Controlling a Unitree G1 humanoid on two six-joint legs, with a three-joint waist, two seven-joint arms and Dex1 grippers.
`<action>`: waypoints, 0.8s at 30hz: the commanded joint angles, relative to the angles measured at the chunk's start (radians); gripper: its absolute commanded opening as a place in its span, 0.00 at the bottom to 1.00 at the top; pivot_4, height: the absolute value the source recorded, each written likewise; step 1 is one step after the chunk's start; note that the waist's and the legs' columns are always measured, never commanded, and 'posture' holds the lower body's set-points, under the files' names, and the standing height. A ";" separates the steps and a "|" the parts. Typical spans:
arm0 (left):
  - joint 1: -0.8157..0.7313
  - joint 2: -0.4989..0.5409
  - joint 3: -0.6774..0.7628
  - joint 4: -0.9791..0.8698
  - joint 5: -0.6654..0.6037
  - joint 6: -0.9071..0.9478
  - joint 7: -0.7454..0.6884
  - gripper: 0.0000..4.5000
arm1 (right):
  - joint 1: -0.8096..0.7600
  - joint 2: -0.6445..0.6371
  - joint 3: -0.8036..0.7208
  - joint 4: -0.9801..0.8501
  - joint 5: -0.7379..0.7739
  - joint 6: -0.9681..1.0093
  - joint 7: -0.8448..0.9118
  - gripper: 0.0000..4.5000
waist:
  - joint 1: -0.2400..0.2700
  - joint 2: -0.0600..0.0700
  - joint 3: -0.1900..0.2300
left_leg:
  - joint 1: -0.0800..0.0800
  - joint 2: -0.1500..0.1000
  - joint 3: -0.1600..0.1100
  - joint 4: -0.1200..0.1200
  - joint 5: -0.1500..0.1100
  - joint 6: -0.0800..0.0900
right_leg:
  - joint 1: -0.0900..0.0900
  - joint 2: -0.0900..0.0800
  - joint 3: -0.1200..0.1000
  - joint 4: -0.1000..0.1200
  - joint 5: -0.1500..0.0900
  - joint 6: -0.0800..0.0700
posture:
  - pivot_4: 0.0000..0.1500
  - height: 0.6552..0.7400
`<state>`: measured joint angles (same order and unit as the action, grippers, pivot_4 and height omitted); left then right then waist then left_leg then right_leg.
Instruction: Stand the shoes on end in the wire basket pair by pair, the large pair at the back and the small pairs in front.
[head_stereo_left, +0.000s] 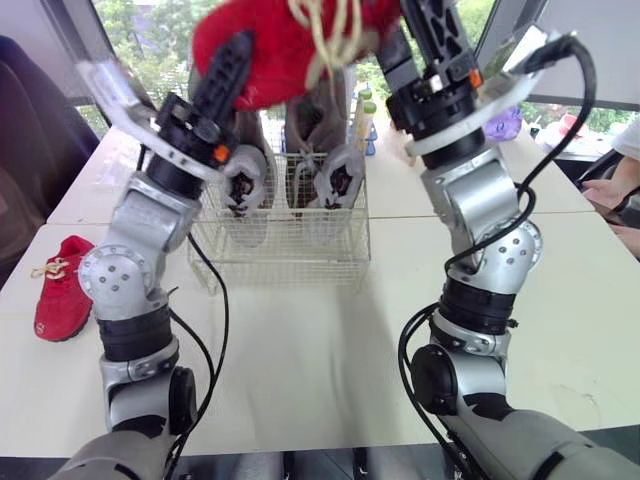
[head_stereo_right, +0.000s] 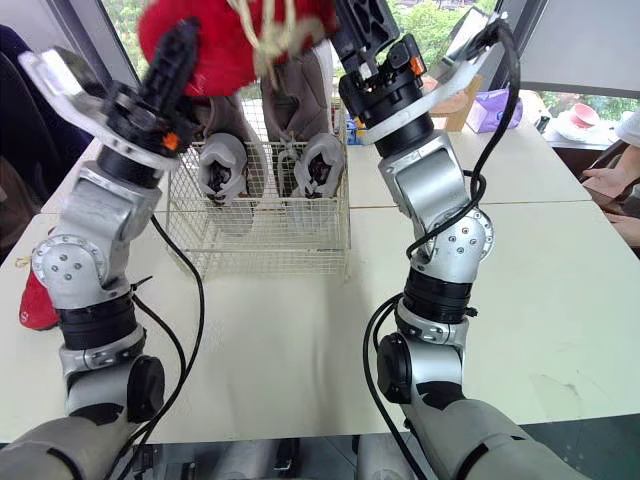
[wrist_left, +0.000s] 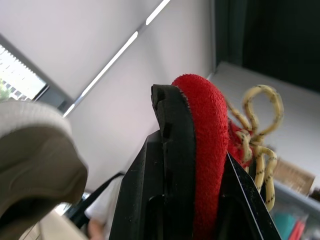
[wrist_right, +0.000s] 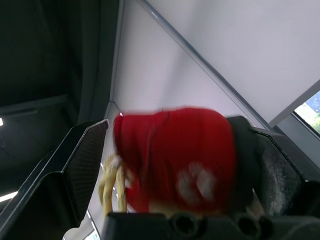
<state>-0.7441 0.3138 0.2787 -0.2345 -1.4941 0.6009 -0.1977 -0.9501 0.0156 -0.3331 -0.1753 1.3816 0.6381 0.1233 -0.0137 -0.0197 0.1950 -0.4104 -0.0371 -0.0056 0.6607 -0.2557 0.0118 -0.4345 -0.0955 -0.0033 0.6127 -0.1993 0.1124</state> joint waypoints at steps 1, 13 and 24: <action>0.003 0.015 -0.012 -0.007 0.053 0.007 -0.025 0.05 | -0.012 -0.003 0.029 -0.046 0.028 -0.014 0.009 0.99 | 0.000 0.000 0.000 | 0.000 0.000 0.000 0.000 0.000 0.000 | 0.000 0.000 0.000 0.000 0.000 0.000 | 1.00 1.00; 0.027 0.029 0.008 -0.042 0.049 0.033 -0.033 0.16 | -0.005 -0.011 0.059 -0.055 0.018 -0.019 0.012 0.30 | 0.000 0.000 0.000 | 0.000 0.001 0.000 0.000 0.000 0.000 | 0.000 0.000 0.000 0.000 0.000 0.000 | 1.00 1.00; 0.250 0.178 0.028 -0.281 0.105 0.087 0.112 0.99 | -0.090 -0.234 0.012 0.039 0.015 0.046 0.186 0.30 | 0.002 0.000 0.000 | 0.000 0.001 0.000 0.000 0.000 0.000 | 0.000 0.000 0.000 -0.001 0.000 0.000 | 1.00 1.00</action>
<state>-0.5323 0.4641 0.2913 -0.4677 -1.4129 0.6730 -0.1196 -1.0021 -0.1604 -0.2951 -0.1082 1.3767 0.6618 0.2079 -0.0117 -0.0193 0.1953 -0.4103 -0.0360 -0.0062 0.6604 -0.2561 0.0125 -0.4339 -0.0959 -0.0033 0.6112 -0.1995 0.1120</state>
